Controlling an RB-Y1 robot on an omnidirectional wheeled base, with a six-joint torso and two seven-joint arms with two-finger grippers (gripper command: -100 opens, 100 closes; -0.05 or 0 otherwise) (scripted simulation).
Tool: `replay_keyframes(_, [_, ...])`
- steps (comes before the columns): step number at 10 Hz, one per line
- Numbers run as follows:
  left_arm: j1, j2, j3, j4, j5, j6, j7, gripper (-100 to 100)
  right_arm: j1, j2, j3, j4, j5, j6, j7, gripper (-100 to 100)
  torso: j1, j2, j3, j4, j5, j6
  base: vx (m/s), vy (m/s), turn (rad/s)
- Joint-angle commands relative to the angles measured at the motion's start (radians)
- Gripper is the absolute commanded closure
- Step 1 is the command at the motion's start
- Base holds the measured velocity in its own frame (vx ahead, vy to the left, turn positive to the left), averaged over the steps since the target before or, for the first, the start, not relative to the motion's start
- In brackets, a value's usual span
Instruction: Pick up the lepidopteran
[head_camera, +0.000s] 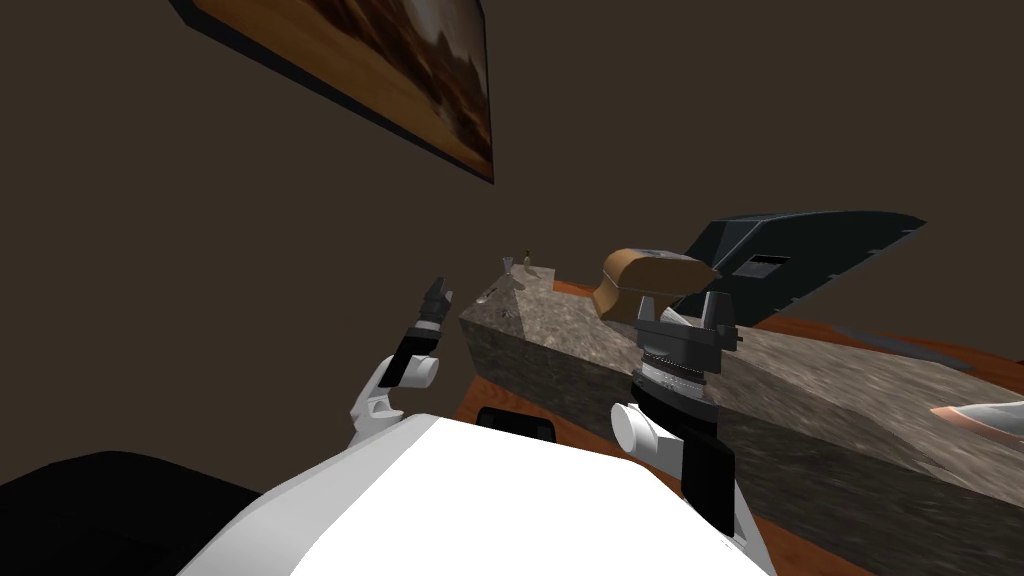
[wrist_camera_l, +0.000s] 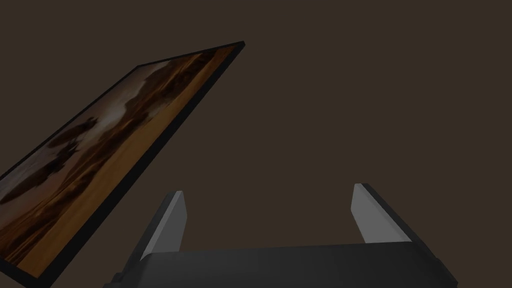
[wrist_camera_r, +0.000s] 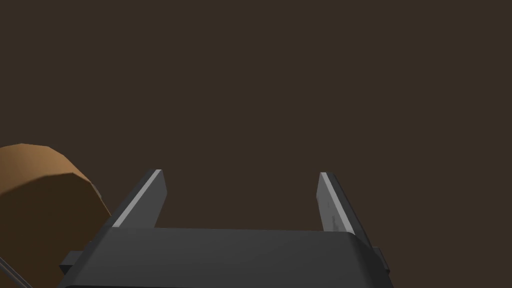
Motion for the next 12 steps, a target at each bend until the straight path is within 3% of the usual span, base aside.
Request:
replay_keyframes(1, [-0.017,0.005,0.006,0.013,0.004,0.050,-0.003,-100,0.000,0.000,0.000,0.000,0.000,0.000,0.000,0,0.000,0.000,0.000,0.000,0.000,0.000,-0.007,-0.015,-0.045])
replay_keyframes(2, [-0.043,0.008,0.013,0.025,0.010,0.078,-0.011,-100,0.000,0.000,0.000,0.000,0.000,0.000,0.000,0,0.000,0.000,0.000,0.000,0.000,0.000,-0.004,-0.020,-0.076])
replay_keyframes(4, [-0.043,0.008,0.013,0.025,0.010,0.114,-0.011,-100,0.000,0.000,0.000,0.000,0.000,0.000,0.000,0,0.000,0.000,0.000,0.000,0.000,0.000,-0.004,-0.011,-0.024])
replay_keyframes(9, [-0.128,0.010,0.031,0.064,0.025,0.269,-0.033,-100,0.000,0.000,0.000,0.000,0.000,0.000,0.000,0,0.000,0.000,0.000,0.000,0.000,0.000,-0.005,-0.015,-0.075])
replay_keyframes(11, [-0.128,0.010,0.031,0.064,0.025,0.314,-0.033,-100,0.000,0.000,0.000,0.000,0.000,0.000,0.000,0,0.001,0.000,0.000,0.000,0.000,-0.001,-0.002,-0.009,-0.016])
replay_keyframes(12, [-0.158,0.008,0.035,0.079,0.028,0.346,-0.040,-100,0.000,0.000,0.000,0.000,0.000,0.000,0.000,0,0.001,0.000,0.000,0.000,0.000,-0.001,-0.001,-0.013,-0.087])
